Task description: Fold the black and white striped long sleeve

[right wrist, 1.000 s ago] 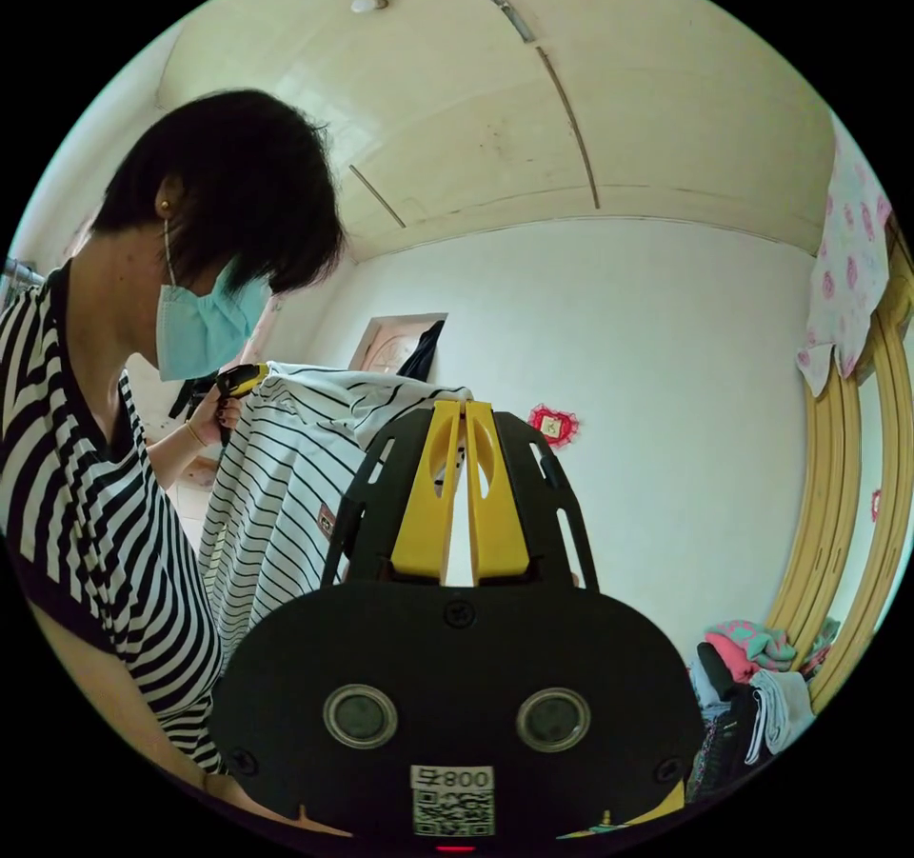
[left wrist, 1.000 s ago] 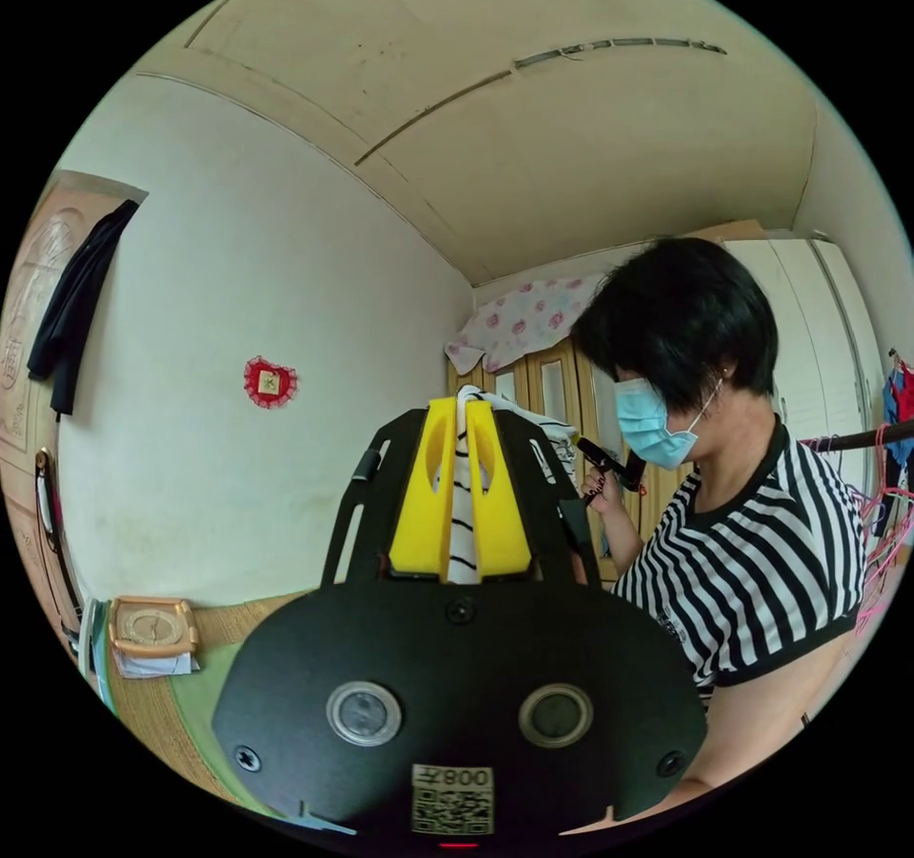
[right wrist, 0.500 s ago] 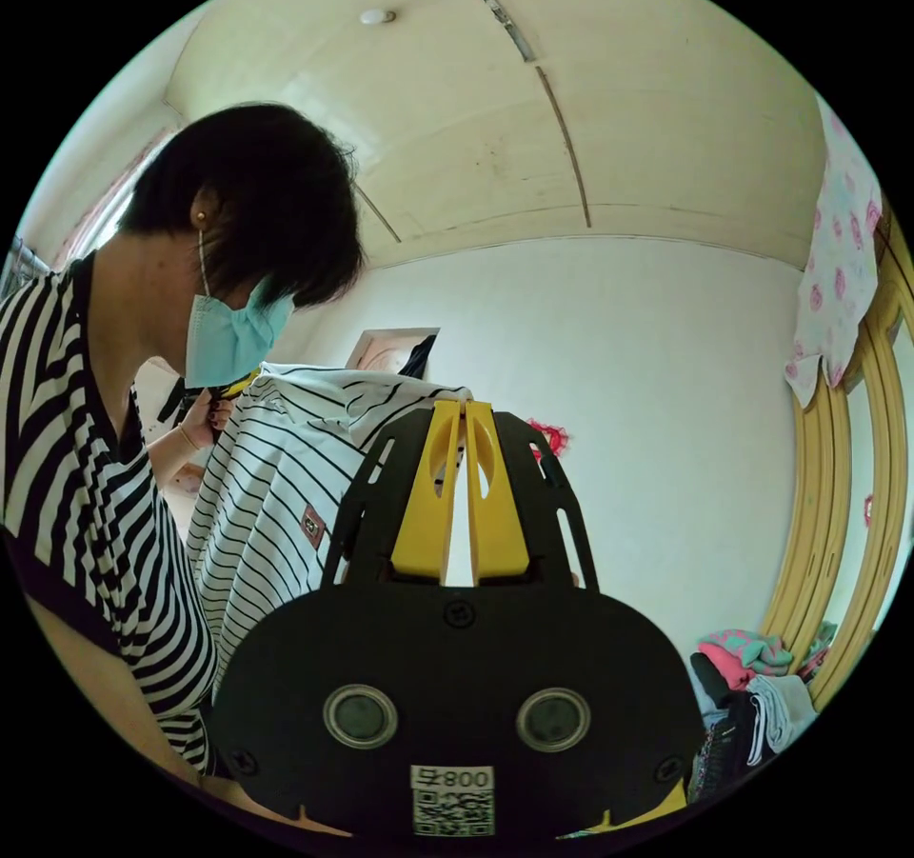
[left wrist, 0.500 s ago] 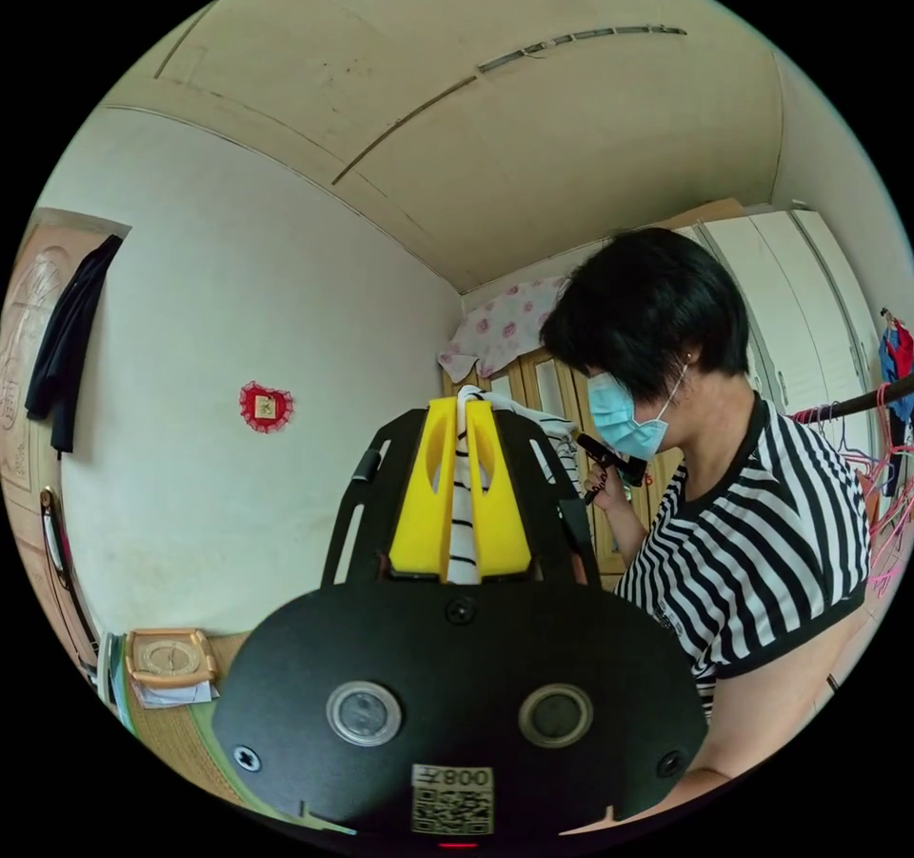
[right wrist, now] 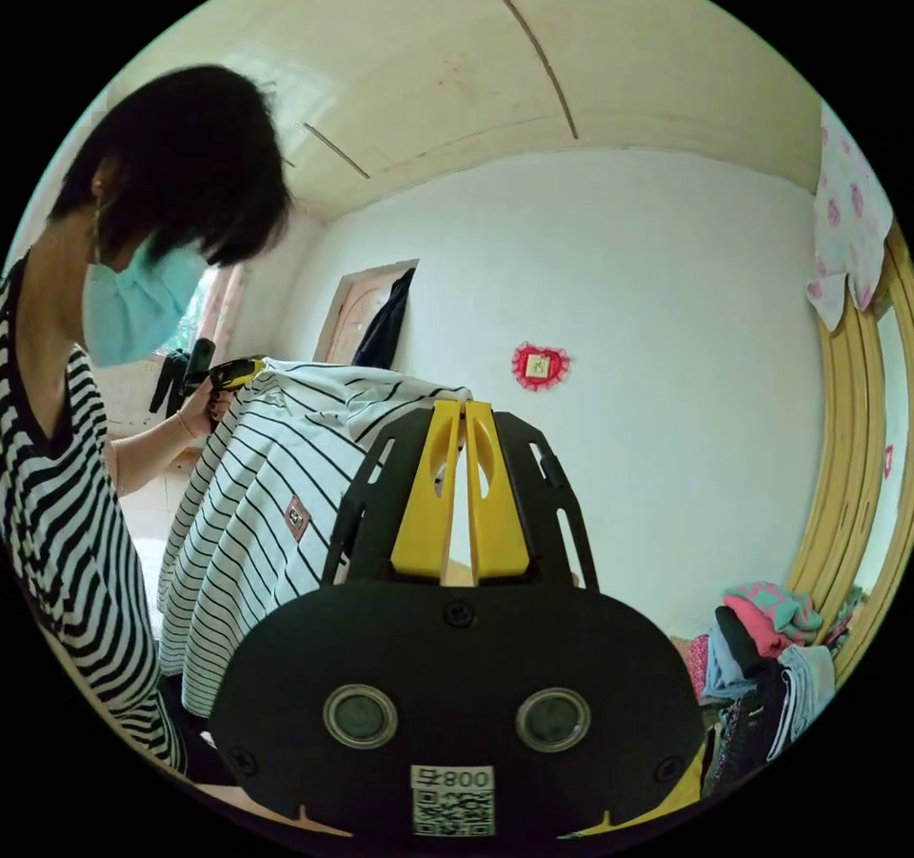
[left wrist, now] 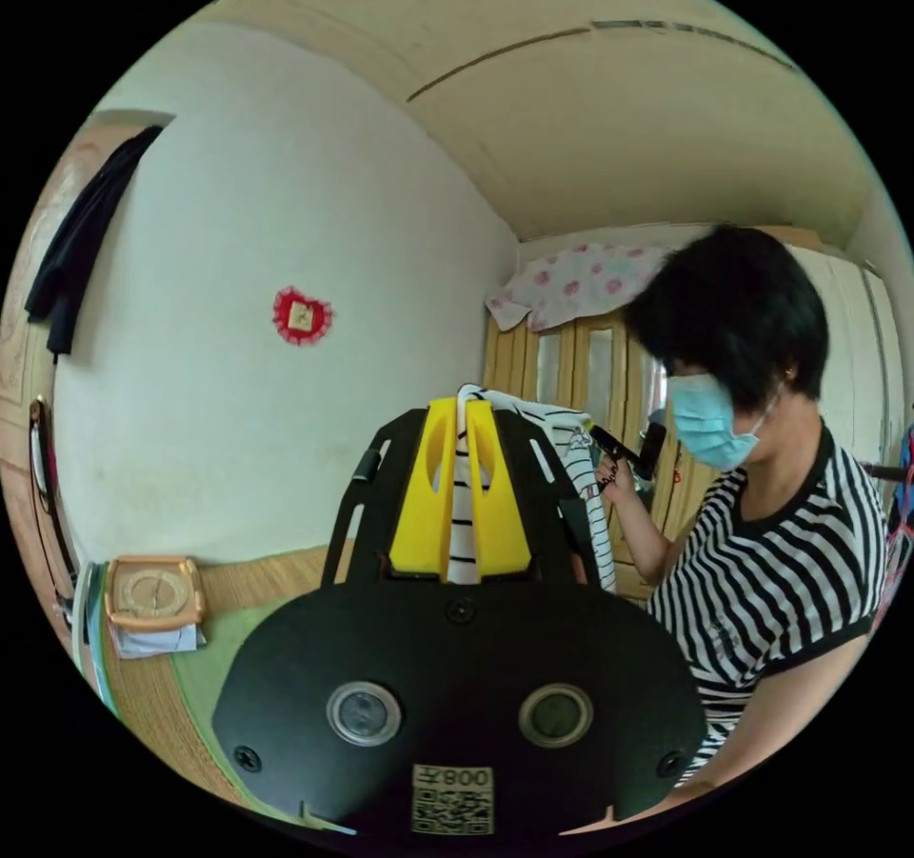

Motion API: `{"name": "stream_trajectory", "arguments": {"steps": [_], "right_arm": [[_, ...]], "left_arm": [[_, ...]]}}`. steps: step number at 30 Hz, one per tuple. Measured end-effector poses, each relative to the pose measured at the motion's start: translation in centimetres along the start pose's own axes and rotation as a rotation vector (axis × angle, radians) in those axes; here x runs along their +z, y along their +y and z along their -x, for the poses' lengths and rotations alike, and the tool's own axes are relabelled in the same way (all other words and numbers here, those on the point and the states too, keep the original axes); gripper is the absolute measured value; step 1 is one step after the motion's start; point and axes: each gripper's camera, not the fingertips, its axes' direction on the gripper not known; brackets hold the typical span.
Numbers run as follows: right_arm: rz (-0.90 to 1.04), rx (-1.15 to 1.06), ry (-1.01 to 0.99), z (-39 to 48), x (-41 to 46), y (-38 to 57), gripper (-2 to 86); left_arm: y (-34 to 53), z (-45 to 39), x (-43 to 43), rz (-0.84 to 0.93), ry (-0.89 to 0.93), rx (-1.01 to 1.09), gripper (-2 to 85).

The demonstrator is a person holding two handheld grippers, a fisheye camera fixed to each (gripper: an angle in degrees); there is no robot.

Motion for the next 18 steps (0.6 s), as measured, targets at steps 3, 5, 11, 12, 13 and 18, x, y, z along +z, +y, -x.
{"name": "stream_trajectory", "arguments": {"steps": [3,5,11,12,13,18], "right_arm": [[0.128,0.061,-0.031,-2.5,11.7,4.1,0.4],[0.259,0.127,-0.060,-4.6,22.1,8.6,0.5],[0.717,0.410,-0.194,-9.5,51.7,26.9,0.8],[0.766,0.445,-0.204,-9.7,54.3,29.3,0.8],[0.874,0.495,-0.228,-9.5,58.8,34.0,0.8],[1.243,0.531,-0.148,-6.1,68.7,50.4,1.1]], "left_arm": [[-2.3,7.4,7.2,0.082,-0.025,-0.114,1.8],[-3.3,13.7,13.3,0.154,-0.069,-0.211,1.9],[-0.8,30.6,28.6,0.362,-0.193,-0.553,3.5],[-0.1,32.3,29.8,0.367,-0.171,-0.608,3.8],[1.5,35.1,32.1,0.401,-0.171,-0.703,4.7],[5.6,41.3,36.4,0.481,-0.255,-0.918,6.7]]}}
